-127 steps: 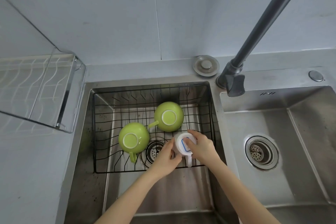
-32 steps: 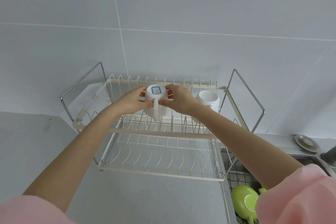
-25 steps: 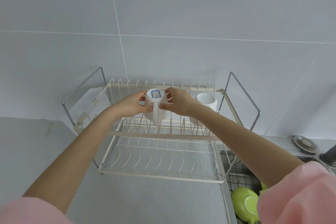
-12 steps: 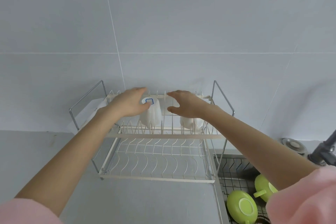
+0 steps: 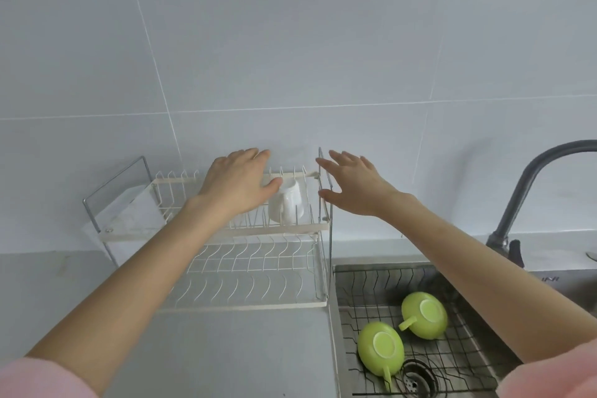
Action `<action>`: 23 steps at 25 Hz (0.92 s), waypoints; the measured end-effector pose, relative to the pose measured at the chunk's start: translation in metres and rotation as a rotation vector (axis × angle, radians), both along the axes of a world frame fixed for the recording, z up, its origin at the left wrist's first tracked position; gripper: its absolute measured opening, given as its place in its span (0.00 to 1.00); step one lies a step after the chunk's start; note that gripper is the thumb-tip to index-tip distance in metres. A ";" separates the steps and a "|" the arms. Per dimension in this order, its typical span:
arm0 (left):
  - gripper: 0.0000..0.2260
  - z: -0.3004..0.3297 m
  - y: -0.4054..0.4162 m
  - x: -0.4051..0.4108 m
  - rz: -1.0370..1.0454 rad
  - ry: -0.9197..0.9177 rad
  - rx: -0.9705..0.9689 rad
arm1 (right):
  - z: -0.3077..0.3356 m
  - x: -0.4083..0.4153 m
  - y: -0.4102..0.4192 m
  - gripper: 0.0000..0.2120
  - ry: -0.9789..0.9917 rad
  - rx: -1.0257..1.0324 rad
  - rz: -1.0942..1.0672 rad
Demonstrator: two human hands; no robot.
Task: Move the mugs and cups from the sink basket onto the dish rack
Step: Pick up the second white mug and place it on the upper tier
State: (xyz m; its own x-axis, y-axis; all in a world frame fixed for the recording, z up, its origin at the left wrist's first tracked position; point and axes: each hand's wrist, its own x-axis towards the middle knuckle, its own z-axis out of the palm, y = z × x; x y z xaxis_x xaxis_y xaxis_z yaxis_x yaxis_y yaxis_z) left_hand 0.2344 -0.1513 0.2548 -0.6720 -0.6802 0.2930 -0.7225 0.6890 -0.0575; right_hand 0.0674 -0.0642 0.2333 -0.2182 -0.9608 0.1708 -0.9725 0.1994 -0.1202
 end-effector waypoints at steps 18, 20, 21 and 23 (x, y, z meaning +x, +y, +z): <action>0.25 -0.049 0.119 -0.156 -0.116 0.015 0.136 | -0.048 -0.153 0.124 0.30 -0.103 0.117 -0.056; 0.25 -0.064 0.125 -0.173 -0.109 -0.024 0.162 | -0.059 -0.170 0.134 0.30 -0.125 0.138 -0.056; 0.25 -0.072 0.128 -0.181 -0.105 -0.041 0.171 | -0.065 -0.178 0.138 0.30 -0.137 0.152 -0.055; 0.25 -0.088 0.131 -0.196 -0.097 -0.058 0.199 | -0.078 -0.194 0.145 0.30 -0.166 0.174 -0.056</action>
State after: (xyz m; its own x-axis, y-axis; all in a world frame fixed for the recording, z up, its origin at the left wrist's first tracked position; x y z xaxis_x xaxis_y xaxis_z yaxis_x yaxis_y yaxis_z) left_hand 0.0379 -0.0205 0.1672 -0.7491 -0.6518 0.1187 -0.6514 0.7573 0.0473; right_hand -0.1269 0.0810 0.1553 -0.2828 -0.9584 -0.0387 -0.9292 0.2838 -0.2367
